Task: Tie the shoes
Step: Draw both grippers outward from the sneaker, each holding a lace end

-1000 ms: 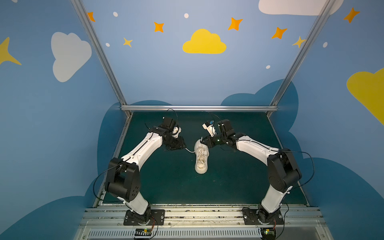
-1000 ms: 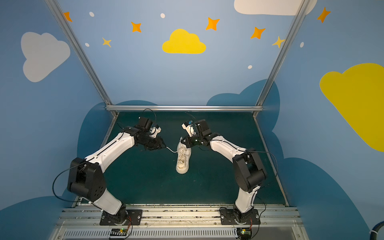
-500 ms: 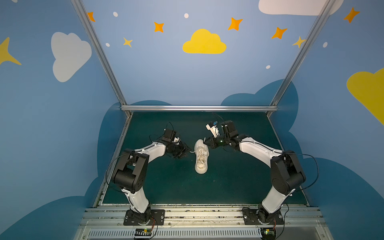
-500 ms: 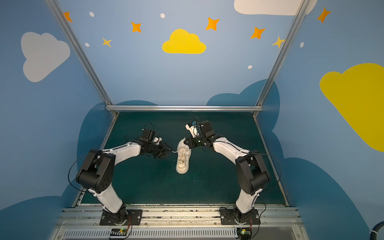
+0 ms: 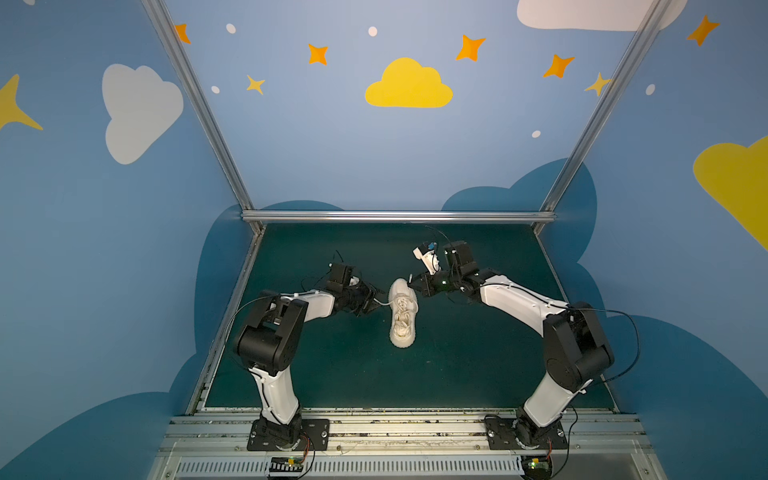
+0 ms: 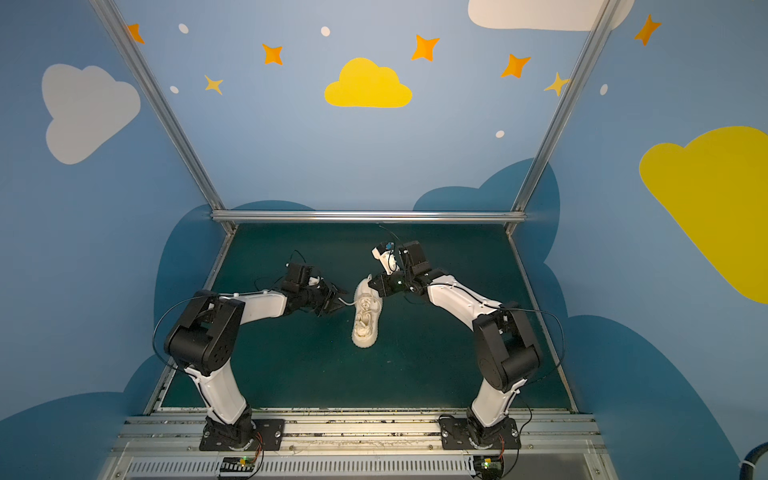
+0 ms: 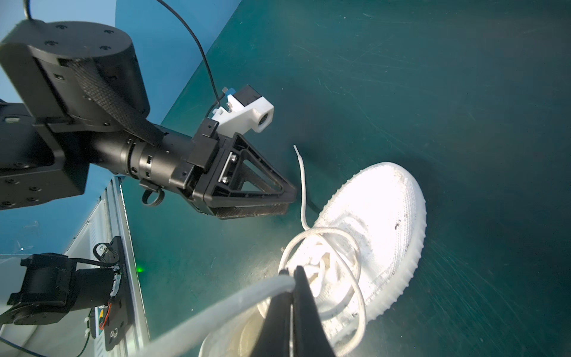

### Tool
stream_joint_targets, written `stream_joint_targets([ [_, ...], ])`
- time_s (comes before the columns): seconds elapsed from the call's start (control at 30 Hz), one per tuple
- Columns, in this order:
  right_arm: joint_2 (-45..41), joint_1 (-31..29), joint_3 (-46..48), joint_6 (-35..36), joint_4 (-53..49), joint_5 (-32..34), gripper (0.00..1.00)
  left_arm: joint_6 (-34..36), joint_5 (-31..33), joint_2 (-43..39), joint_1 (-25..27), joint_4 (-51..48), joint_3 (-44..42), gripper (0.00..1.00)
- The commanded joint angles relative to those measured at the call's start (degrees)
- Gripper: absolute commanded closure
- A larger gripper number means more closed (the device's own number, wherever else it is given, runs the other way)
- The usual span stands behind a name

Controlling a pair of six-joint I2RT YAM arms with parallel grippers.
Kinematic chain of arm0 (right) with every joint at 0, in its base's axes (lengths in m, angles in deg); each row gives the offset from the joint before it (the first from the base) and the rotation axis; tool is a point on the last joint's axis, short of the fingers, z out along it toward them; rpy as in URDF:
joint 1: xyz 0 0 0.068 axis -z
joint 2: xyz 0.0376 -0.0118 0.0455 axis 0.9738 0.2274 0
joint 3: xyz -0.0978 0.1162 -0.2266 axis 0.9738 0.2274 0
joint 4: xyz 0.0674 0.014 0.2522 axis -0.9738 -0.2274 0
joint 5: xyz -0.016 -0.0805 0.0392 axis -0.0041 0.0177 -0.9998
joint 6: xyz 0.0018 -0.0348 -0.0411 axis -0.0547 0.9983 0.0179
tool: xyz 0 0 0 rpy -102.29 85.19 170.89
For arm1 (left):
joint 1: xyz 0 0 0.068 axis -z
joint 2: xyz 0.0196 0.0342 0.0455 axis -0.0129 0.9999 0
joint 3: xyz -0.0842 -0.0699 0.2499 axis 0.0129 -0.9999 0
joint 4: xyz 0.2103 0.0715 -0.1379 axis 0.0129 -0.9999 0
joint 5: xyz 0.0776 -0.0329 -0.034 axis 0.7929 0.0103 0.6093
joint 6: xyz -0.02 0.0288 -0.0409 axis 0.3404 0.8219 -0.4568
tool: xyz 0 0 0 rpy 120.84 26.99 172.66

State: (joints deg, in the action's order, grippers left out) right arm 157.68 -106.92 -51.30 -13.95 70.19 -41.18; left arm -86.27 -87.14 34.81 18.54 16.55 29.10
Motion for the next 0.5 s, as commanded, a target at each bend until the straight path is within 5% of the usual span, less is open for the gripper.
stream_joint_targets([
  [0.0,-2.13,0.27,0.43,-0.04,0.28,-0.77,1.0,-2.66,1.14,1.46,0.88,1.2,0.2,0.55],
  [0.47,-2.34,0.46,1.19,-0.4,0.6,-1.55,1.0,-9.65,3.18,6.66,3.03,9.01,-0.72,0.58],
])
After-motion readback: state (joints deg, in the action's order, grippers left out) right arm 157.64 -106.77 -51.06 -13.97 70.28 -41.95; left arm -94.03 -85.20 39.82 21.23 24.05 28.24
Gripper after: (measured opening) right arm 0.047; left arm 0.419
